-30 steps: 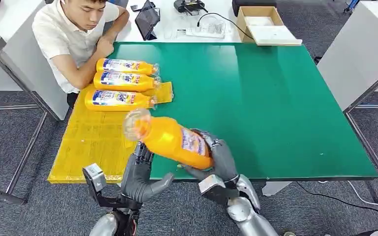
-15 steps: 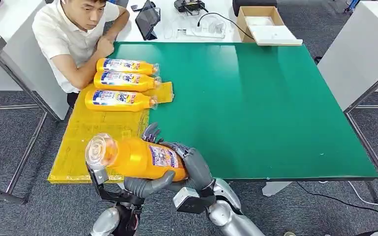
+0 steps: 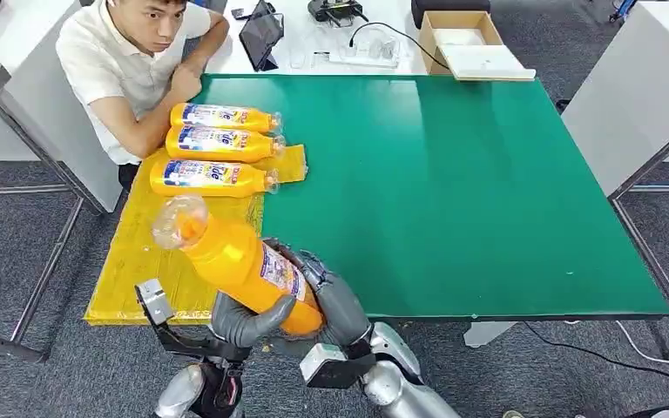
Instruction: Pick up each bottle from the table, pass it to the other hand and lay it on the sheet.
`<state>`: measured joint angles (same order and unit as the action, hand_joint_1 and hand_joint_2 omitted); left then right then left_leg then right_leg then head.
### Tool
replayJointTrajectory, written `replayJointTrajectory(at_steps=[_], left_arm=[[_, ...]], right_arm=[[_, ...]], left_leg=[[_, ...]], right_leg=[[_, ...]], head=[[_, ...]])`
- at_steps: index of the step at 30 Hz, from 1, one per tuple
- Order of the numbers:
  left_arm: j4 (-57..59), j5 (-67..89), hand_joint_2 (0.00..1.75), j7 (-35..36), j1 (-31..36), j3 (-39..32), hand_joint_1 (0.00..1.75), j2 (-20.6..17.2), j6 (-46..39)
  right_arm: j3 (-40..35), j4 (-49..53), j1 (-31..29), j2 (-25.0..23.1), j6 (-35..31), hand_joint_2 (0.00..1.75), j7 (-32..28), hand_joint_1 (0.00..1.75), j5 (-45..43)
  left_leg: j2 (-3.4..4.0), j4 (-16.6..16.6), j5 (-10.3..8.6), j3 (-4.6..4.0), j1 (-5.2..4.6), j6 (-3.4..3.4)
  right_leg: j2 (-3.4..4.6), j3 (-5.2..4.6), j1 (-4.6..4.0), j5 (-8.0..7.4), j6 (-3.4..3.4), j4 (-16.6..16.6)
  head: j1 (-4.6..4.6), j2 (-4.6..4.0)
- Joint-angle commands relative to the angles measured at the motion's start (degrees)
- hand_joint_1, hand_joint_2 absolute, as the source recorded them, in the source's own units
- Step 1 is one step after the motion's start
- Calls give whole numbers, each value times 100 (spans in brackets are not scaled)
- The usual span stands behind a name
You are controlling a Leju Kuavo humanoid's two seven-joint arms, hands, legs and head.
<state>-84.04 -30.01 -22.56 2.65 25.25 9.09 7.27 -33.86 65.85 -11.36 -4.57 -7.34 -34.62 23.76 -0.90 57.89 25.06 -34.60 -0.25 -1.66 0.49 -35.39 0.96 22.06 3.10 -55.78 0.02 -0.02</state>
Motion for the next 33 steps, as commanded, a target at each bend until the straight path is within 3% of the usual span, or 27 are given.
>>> replayJointTrajectory(at_steps=[1,5,30,33], left_arm=[[-27,98,175,-134,67,-572,175,12,262],[-63,433,175,-26,11,-759,175,-29,-155],[-31,422,175,-54,37,-788,175,-62,-135],[141,1974,175,-116,153,-960,175,-94,-2114]], right_arm=[[-22,121,641,71,-263,0,-153,0,-76],[201,552,1011,52,-822,0,-414,0,59],[204,647,1053,72,-819,0,-416,0,53],[391,1124,1338,-12,-2392,0,-538,0,314]], left_leg=[[-9,-6,8,25,6,10],[-8,-4,7,17,5,9],[5,-3,12,25,5,13],[-2,-3,3,7,1,7]], right_leg=[[-18,29,-8,13,-12,4],[-16,20,-7,11,-11,3],[-6,26,-7,12,-15,1],[-8,9,-2,5,-8,1]], head=[[0,0],[0,0],[0,2],[0,2]])
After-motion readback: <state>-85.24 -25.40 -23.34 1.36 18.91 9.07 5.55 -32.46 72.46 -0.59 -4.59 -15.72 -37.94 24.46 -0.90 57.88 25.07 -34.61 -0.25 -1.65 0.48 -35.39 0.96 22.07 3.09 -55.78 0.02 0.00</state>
